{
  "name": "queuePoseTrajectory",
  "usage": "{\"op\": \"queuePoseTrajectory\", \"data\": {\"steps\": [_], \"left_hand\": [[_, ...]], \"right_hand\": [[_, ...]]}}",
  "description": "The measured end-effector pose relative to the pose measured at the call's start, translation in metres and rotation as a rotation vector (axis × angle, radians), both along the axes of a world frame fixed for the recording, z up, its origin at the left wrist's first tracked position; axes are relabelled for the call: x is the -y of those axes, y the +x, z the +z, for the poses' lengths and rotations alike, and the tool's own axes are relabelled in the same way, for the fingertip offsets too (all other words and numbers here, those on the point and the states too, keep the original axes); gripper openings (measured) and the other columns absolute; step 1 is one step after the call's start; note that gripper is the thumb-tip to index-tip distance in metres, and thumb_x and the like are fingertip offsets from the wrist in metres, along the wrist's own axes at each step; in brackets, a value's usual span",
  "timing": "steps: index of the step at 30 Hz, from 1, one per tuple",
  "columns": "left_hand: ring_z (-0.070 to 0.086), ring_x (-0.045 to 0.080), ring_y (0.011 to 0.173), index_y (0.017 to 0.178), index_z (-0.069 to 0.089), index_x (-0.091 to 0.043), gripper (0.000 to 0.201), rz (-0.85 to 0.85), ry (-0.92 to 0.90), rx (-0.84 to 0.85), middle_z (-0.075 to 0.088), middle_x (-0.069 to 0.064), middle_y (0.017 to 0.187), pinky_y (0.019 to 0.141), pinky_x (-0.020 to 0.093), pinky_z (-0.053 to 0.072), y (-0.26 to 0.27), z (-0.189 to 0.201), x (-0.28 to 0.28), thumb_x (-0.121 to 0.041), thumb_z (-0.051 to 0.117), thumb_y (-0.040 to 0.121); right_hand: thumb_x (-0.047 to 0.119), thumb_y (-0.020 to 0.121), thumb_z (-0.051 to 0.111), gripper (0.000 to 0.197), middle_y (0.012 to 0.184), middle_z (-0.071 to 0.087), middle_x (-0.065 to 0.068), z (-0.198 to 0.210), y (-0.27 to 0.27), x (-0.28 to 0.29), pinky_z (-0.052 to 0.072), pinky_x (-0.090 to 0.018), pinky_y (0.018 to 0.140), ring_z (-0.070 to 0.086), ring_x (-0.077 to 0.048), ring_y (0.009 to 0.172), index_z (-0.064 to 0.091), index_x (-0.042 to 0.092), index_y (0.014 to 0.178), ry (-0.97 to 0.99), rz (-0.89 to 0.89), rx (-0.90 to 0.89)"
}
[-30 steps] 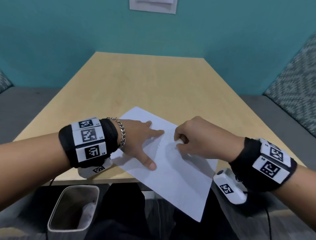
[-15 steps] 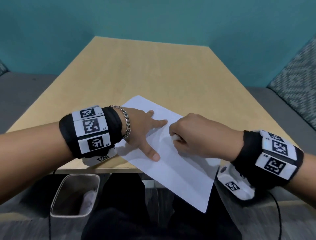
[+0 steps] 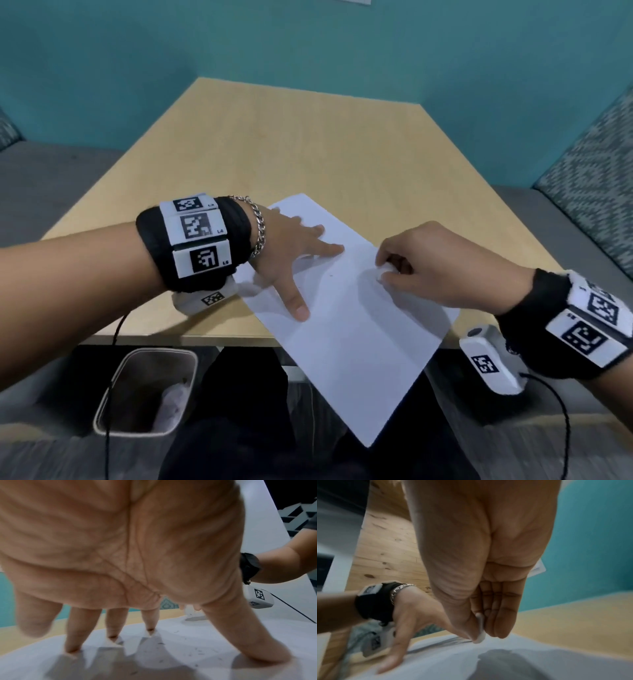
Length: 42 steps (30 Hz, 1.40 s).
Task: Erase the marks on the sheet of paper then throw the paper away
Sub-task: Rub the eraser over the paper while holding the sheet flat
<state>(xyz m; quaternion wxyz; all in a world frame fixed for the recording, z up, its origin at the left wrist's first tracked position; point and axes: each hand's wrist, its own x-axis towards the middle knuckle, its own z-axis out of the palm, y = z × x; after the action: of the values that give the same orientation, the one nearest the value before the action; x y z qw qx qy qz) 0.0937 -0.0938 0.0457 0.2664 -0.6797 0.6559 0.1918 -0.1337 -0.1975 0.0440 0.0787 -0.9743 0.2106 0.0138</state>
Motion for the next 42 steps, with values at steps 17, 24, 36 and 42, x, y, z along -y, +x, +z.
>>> {"op": "queuePoseTrajectory", "data": {"steps": [17, 24, 36, 42], "left_hand": [[0.065, 0.024, 0.119, 0.156, -0.014, -0.063, 0.133, 0.127, 0.004, -0.038, -0.016, 0.006, 0.176, 0.108, 0.043, 0.048, -0.013, -0.005, 0.002, -0.096, 0.068, 0.057], [0.067, 0.025, 0.119, 0.154, -0.017, -0.064, 0.134, 0.122, 0.013, -0.023, -0.017, 0.009, 0.175, 0.110, 0.044, 0.047, -0.013, -0.007, 0.005, -0.100, 0.065, 0.055], [0.062, 0.031, 0.123, 0.154, -0.013, -0.066, 0.131, 0.113, 0.029, 0.001, -0.017, 0.006, 0.175, 0.109, 0.047, 0.047, -0.014, -0.005, 0.005, -0.098, 0.067, 0.056], [0.062, 0.029, 0.128, 0.156, -0.021, -0.058, 0.139, 0.137, 0.029, 0.014, -0.020, 0.002, 0.175, 0.110, 0.047, 0.047, -0.013, -0.009, 0.007, -0.098, 0.067, 0.056]], "right_hand": [[0.028, 0.090, 0.072, 0.014, 0.072, 0.070, 0.012, 0.001, 0.028, 0.002, 0.056, -0.030, 0.067, 0.065, -0.006, 0.070, 0.077, 0.025, 0.102, 0.094, 0.041, -0.063], [0.023, 0.088, 0.068, 0.018, 0.072, 0.073, 0.011, 0.005, 0.036, 0.012, 0.056, -0.031, 0.067, 0.066, -0.008, 0.070, 0.080, 0.024, 0.102, 0.042, 0.041, -0.067], [0.020, 0.086, 0.060, 0.009, 0.064, 0.062, 0.000, -0.006, 0.031, -0.019, 0.051, -0.041, 0.057, 0.058, -0.023, 0.062, 0.068, 0.017, 0.086, -0.034, 0.101, -0.092], [0.022, 0.082, 0.065, 0.010, 0.068, 0.065, -0.004, -0.004, 0.042, -0.008, 0.059, -0.048, 0.063, 0.065, -0.029, 0.068, 0.070, 0.013, 0.080, -0.034, -0.005, -0.079]]}}
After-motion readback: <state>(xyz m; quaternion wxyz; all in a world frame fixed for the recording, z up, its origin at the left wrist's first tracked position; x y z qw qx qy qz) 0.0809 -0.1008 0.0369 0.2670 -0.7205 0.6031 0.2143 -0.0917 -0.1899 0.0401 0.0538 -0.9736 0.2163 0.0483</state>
